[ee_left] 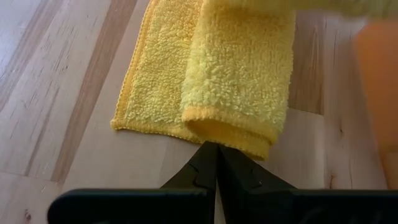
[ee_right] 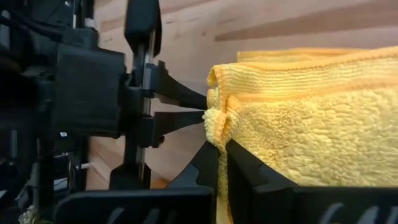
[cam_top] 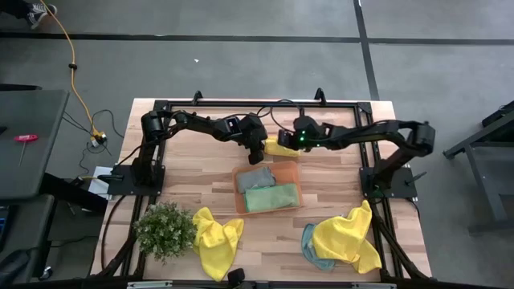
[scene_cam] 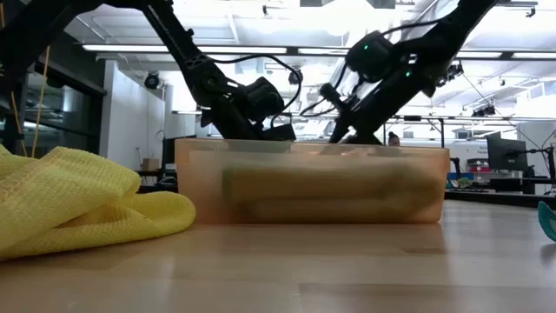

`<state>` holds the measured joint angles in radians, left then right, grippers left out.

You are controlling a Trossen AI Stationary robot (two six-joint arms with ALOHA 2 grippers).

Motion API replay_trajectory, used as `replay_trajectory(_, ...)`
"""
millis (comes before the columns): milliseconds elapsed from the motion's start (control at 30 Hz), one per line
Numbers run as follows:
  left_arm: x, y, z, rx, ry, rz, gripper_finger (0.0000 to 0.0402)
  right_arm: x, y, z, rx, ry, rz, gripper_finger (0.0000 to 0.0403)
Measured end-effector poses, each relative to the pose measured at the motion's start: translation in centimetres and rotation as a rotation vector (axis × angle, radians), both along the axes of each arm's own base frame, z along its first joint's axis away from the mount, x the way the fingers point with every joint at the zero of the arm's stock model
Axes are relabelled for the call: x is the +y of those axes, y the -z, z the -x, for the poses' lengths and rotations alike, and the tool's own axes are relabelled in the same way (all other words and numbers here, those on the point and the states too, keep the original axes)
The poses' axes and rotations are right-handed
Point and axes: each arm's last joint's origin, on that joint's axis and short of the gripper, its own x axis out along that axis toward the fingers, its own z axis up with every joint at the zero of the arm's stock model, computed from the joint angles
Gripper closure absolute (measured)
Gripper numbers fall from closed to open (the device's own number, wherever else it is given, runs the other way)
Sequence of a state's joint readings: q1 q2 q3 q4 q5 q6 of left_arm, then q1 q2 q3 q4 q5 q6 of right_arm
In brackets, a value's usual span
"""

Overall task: Fold microfiber towels
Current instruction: Fold the top right yellow microfiber towel

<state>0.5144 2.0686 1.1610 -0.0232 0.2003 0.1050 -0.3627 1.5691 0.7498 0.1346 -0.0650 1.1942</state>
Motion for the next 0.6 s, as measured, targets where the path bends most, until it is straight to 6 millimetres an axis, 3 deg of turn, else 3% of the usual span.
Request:
replay_trajectory(267, 0.0, 0.0, 0.0, 0.002, -0.001, -0.001, 0.0402, -0.2, 1.1, -1.1, -0.046, 0.034, 0.009, 0.0377)
replay_trajectory(600, 0.0, 0.0, 0.0, 0.004, 0.003, 0.001, 0.0402, -1.7, -1.2, 0.4, -0.069, -0.053, 0.115, 0.0209)
